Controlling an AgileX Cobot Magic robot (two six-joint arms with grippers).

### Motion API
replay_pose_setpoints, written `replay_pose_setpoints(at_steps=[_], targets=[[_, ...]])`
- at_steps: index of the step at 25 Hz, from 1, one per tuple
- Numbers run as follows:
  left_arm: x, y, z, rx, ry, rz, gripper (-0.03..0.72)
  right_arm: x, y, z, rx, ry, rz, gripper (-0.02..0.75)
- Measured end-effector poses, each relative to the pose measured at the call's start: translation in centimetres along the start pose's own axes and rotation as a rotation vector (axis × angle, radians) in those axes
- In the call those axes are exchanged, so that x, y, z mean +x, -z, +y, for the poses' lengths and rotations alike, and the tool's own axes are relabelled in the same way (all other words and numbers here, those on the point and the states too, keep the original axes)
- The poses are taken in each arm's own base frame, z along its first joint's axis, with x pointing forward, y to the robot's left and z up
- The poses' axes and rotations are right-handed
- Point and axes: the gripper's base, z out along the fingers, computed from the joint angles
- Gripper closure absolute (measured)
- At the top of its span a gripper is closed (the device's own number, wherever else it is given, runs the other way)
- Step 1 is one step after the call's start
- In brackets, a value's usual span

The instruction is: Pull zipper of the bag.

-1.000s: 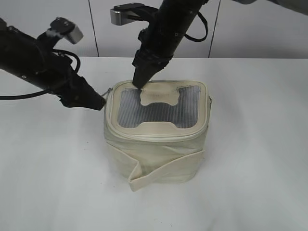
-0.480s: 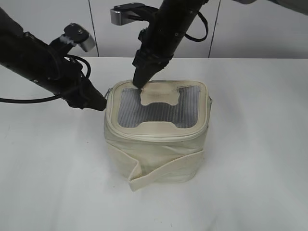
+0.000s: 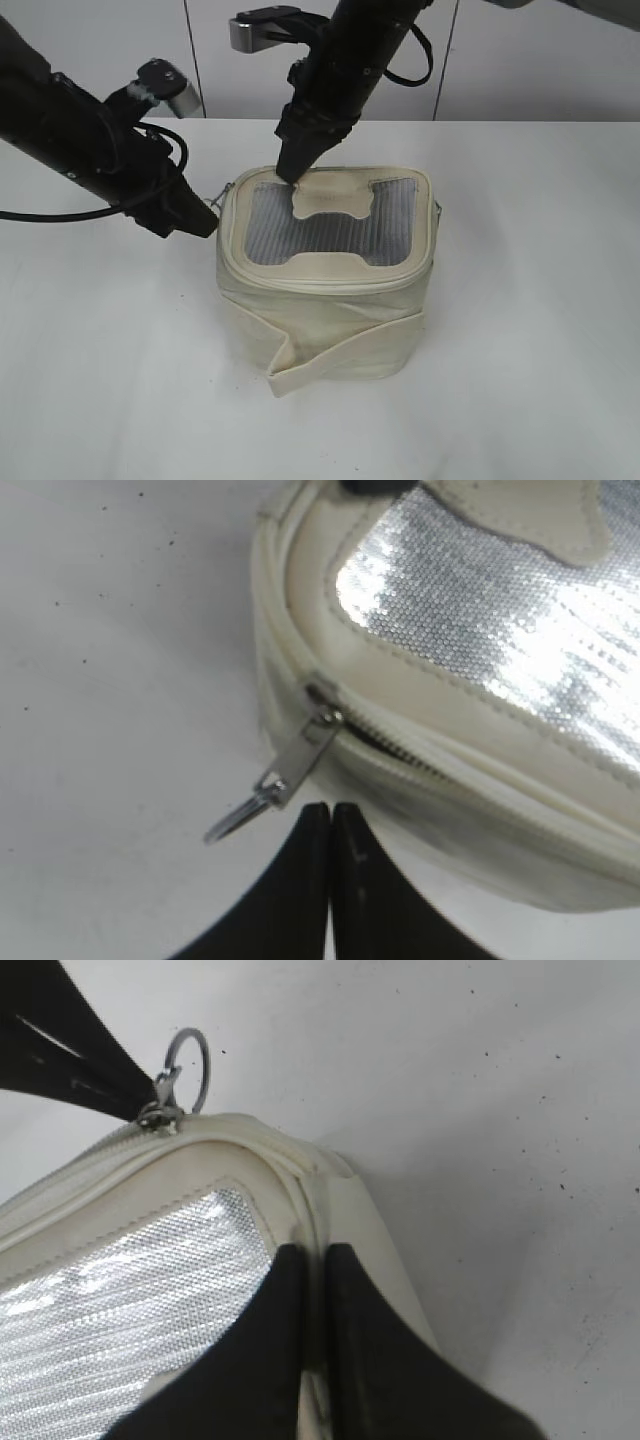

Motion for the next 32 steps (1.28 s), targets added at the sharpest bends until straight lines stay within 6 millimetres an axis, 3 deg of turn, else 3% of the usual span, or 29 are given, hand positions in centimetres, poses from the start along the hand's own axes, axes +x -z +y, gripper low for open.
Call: replay_pose_setpoints(at_steps=[13,16,19,21,25,32], targets=[[0.9,0.1,0.0,0.006,0.035,0.095,0.671,0.0,0.0,0.0,0.004,-0.002,0.003,0.699],[0.9,0.2,0.0,-0.001,0.030,0.100,0.526,0.0,0.0,0.0,0.004,-0.003,0.003,0.699],[0.5,0.9,0.2,-0.064,-0.003,0.082,0.285,0.0,0.0,0.0,0.004,-0.003,0.003,0.699],[0.0,1.7,0.5,-0.140,-0.028,0.047,0.203,0.0,0.0,0.0,0.004,-0.003,0.003,0.699],[-0.4,2.3,1.0,-0.215,-0.044,0.009,0.160,0.0,0.0,0.0,0.004,-0.003,0.003,0.699],[-0.5,2.2,0.6,-0.190,-0.107,0.021,0.153,0.0,0.0,0.0,0.004,-0.004,0.003,0.699]])
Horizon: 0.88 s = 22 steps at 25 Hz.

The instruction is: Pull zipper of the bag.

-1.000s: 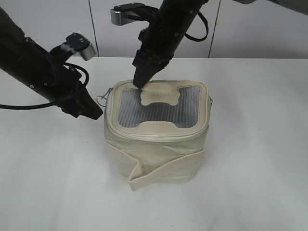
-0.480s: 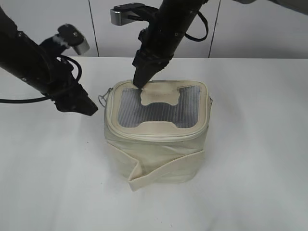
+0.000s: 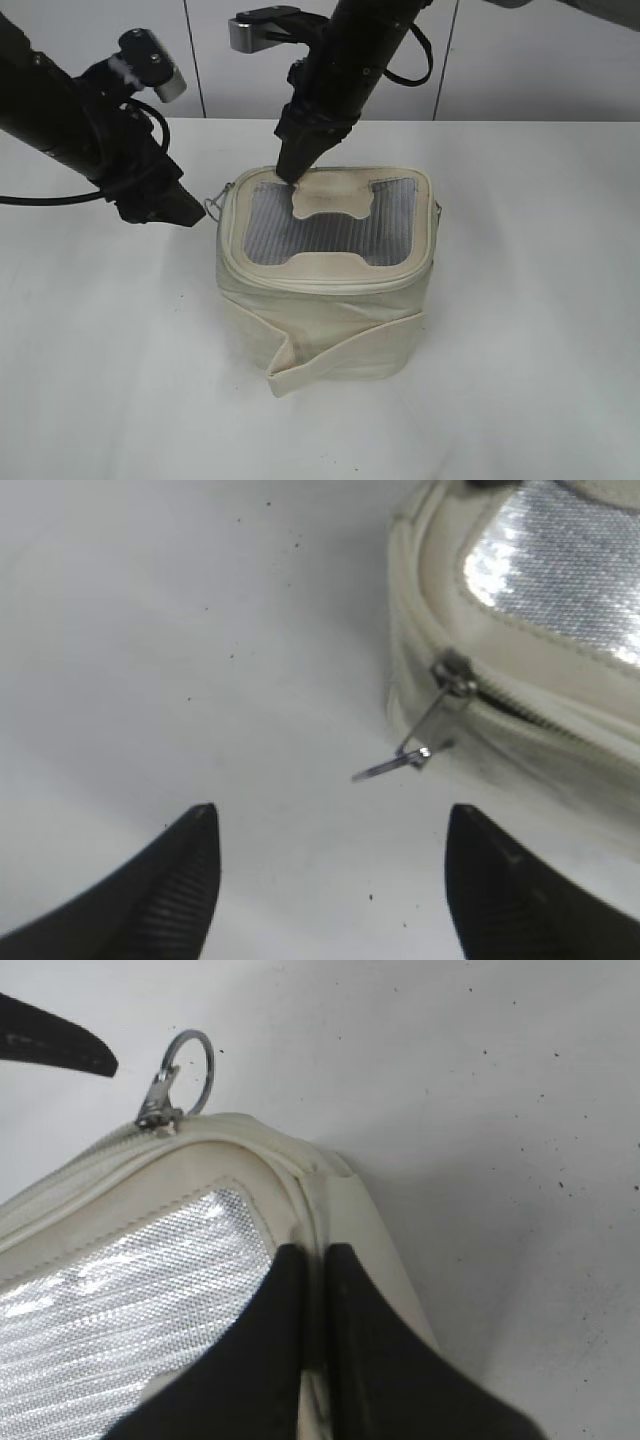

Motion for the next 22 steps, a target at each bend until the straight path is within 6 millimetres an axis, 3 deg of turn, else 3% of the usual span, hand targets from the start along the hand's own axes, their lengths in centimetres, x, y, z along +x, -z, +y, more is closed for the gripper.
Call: replay_pose_setpoints(at_steps=[4,9,17,22], targets=[[-1.0,-0.5,-1.2,0.002,-0.149,-0.004,0.174,0.0,0.0,0.0,0.000,0.001,0.000,0.699],[-1.7,-1.0,-2.0,-0.056,-0.333,0.032,0.288,0.0,0.0,0.0,0.000,0.001,0.000,0.699],[-1.4,-1.8,-1.8,-0.062,-0.388,0.054,0.334,0.0,0.0,0.0,0.000,0.001,0.000,0.699],[-1.8,-2.3,-2.4,-0.061,-0.414,0.048,0.417,0.0,0.0,0.0,0.000,0.001,0.000,0.699]])
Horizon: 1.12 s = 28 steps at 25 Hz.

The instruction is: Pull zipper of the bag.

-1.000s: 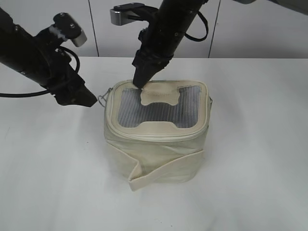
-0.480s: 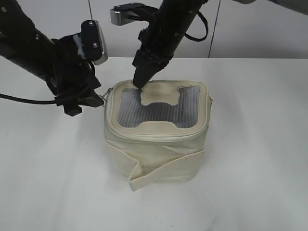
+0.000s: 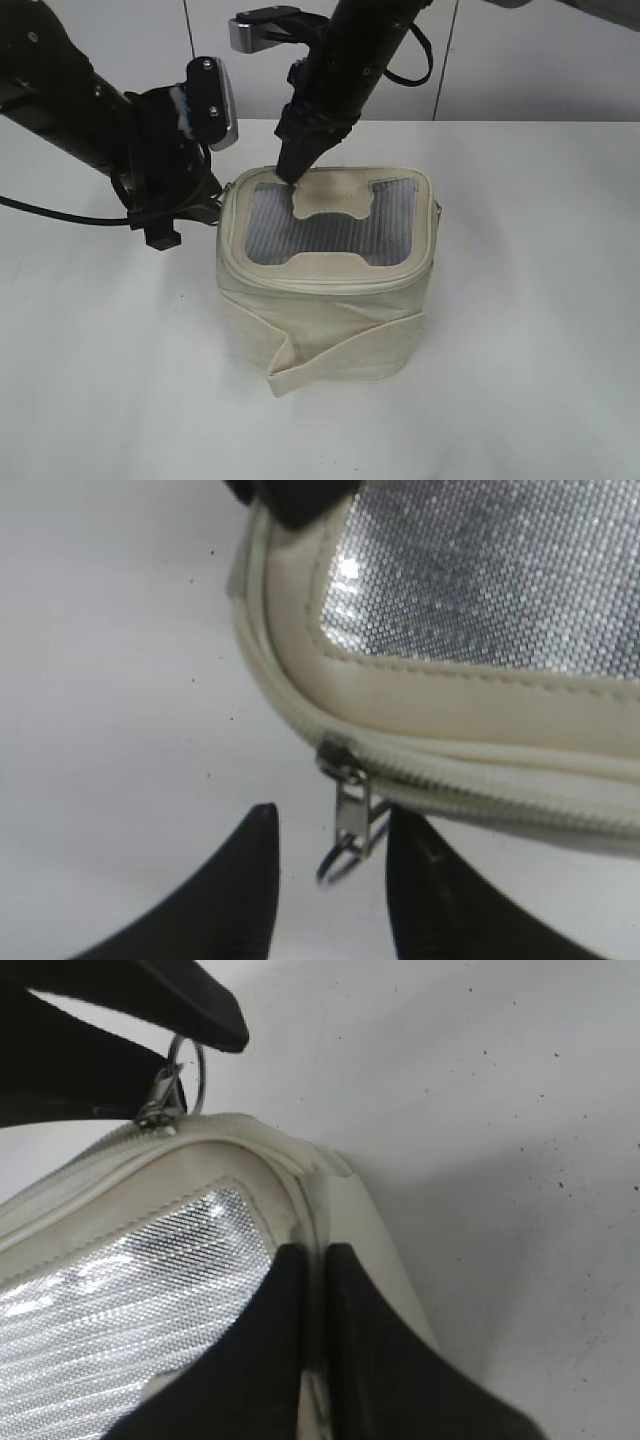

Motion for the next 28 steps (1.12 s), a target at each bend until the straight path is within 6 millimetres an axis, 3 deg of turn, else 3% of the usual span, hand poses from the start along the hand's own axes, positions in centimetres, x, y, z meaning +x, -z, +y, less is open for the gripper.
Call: replay_pose_setpoints(at_steps=[4,6,8,28], targets=[[0.0,-0.6,0.0,-0.008,-0.008,0.002,0.519,0.0,0.0,0.0,0.001,0.000,0.001,0.699],[0.1,-0.8,-0.1,0.007,-0.006,0.006,0.624,0.0,0.0,0.0,0.001,0.000,0.001,0.699],[0.0,-0.7,-0.3,0.025,0.006,0.006,0.674,0.0,0.0,0.0,0.001,0.000,0.001,0.699],[0.3,1.5,-2.2,0.250,0.356,0.117,0.687,0.0,0.1,0.0,0.012,-0.004,0.007,0.699]])
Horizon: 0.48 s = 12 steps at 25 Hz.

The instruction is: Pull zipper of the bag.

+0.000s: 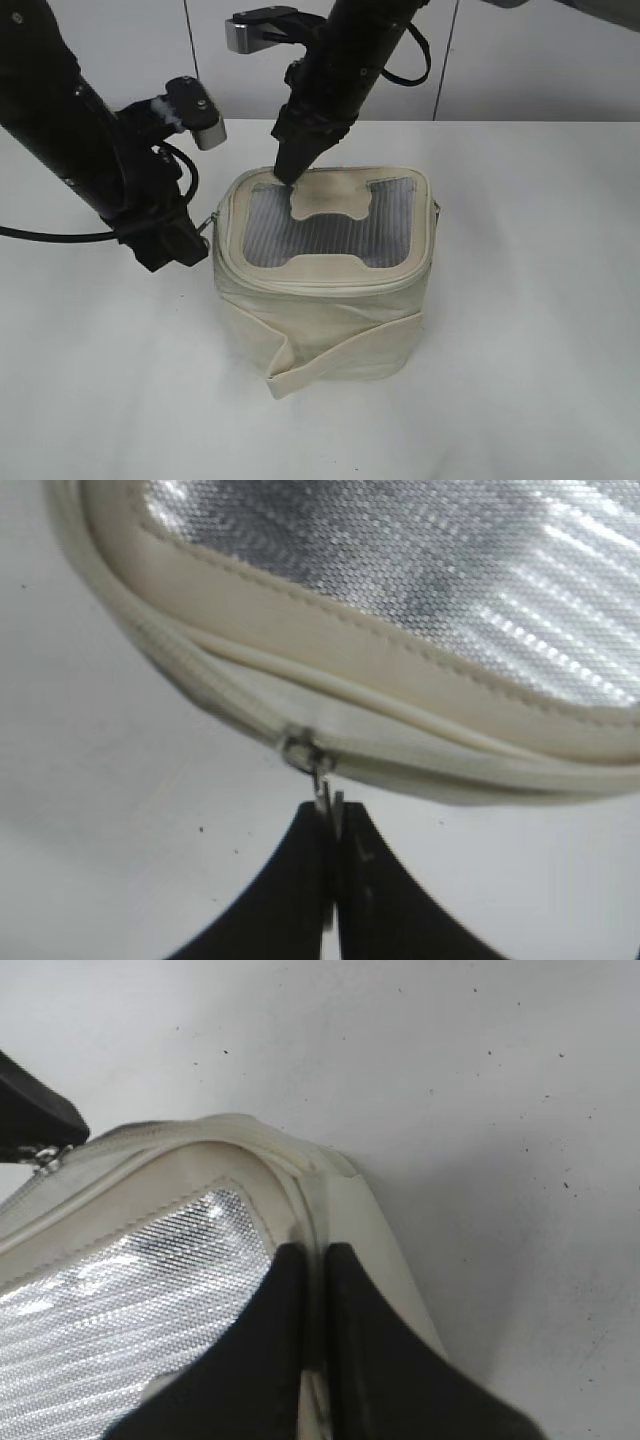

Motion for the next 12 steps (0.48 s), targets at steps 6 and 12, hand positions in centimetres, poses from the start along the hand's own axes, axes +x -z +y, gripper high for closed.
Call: replay_pose_setpoints(at_steps=[6,12], targets=[[0.3,1.2,-1.2,0.069,0.087,0.041,0.687,0.0,0.0,0.0,0.000,-0.012,0.000,0.700],[0.3,2.3,-2.0,0.105,0.220,0.046,0.687,0.0,0.0,0.1,-0.002,-0.014,-0.003,0.702]])
